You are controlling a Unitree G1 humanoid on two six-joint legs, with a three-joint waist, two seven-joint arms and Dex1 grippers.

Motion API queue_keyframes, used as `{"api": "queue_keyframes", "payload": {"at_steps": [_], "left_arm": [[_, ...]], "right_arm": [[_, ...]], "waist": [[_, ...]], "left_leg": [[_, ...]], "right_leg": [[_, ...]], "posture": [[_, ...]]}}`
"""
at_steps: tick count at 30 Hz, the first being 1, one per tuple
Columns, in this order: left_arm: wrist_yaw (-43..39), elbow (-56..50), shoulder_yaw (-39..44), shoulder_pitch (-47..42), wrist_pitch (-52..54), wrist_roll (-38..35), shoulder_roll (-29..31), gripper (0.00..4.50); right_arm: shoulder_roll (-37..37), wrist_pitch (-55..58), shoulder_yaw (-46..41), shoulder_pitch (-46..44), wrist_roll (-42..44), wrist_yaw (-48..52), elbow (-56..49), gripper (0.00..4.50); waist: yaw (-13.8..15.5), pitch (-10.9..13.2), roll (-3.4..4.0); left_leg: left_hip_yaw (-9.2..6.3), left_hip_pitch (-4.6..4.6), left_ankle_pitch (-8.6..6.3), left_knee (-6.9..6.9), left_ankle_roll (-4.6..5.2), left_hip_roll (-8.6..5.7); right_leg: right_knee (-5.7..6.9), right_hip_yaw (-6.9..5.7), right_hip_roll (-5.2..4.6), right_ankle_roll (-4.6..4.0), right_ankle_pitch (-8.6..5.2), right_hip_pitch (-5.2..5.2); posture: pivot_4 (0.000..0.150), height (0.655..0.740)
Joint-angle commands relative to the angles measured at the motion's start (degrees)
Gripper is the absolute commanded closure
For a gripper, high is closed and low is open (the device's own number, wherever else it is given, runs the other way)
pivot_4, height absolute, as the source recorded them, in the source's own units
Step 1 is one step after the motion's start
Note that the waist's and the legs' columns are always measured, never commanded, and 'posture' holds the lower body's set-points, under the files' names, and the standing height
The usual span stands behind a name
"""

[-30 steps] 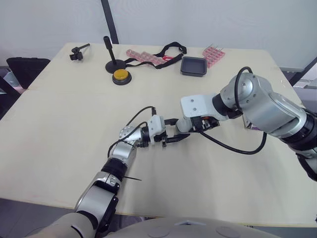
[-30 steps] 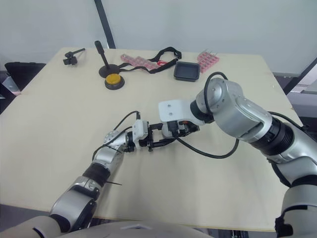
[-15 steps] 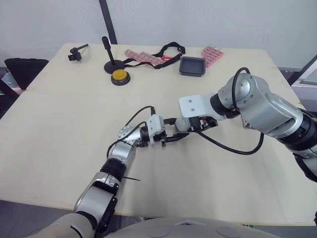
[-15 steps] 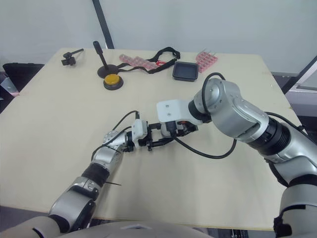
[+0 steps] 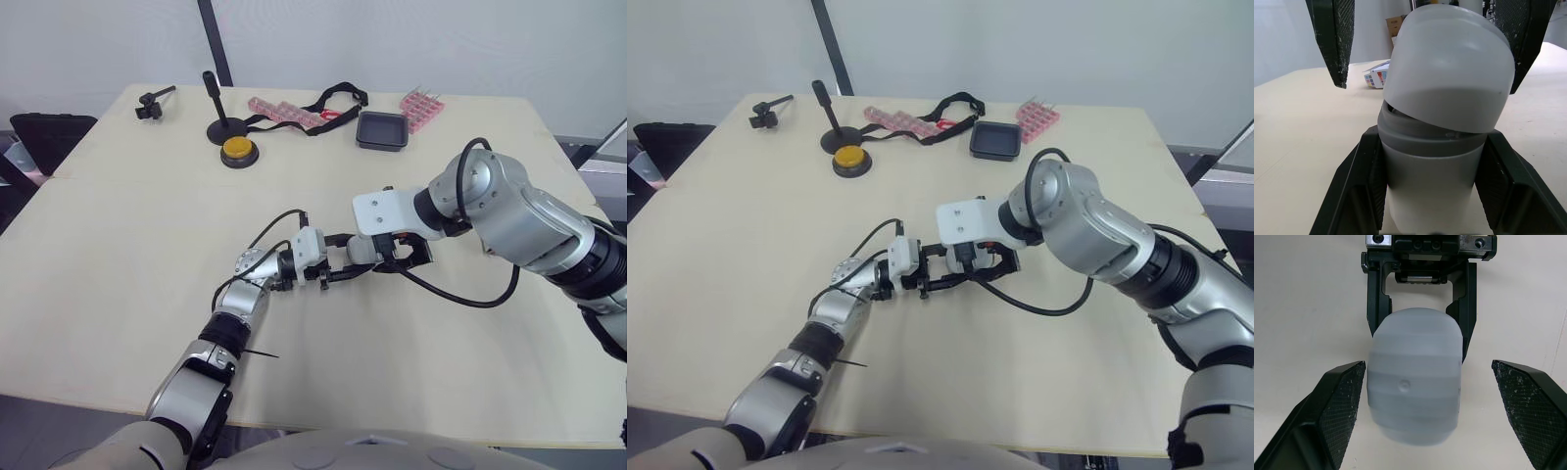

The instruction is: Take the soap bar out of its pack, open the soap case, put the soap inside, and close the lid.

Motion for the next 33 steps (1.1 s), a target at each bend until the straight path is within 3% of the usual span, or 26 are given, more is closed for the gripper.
{"api": "queue_keyframes", "payload": {"at_steps": [1,16,26,33], "left_arm": [[-0.6,-0.2,-1.3,1.2,0.9,1.4,0.5,2.58],[-1.3,-2.0,-1.6,2.8,1.8,1.1,1.3,2.58],[-1.4,-3.5,-1.4,4.1,3.0,0.9,2.0,2.58],[-1.7,-3.0,-1.4,3.9,3.0,1.2,2.3,2.58]], "right_arm": [[-1.2,0.4,-2.6,-0.3,0.1,0.1,-2.0,0.04],[-9.7,4.6,-8.3,6.0,2.7,0.3,-9.0,0.04],[-17.3,7.5,-19.1,10.4,7.3,-0.6,-10.4,0.04],[-15.5,8.6,-25.7,10.1,14.1,-1.4,-12.2,2.19]], "waist": [[0.0,0.0,0.00],[0.0,0.0,0.00],[-0.1,0.0,0.01],[-0.2,0.0,0.02]], "left_leg": [[0.00,0.00,0.00,0.00,0.00,0.00],[0.02,0.01,-0.01,-0.06,-0.01,0.03],[0.05,0.03,-0.03,-0.09,-0.02,0.02],[0.12,0.08,-0.03,-0.10,-0.01,0.04]], "right_leg": [[0.00,0.00,0.00,0.00,0.00,0.00],[-0.08,0.02,0.00,0.00,0.00,0.00],[-0.12,0.07,0.00,0.00,0.00,0.00],[-0.11,0.12,0.00,0.00,0.00,-0.01]], "posture": [[0.150,0.7395],[0.150,0.7395],[0.150,0.7395],[0.150,0.7395]]}}
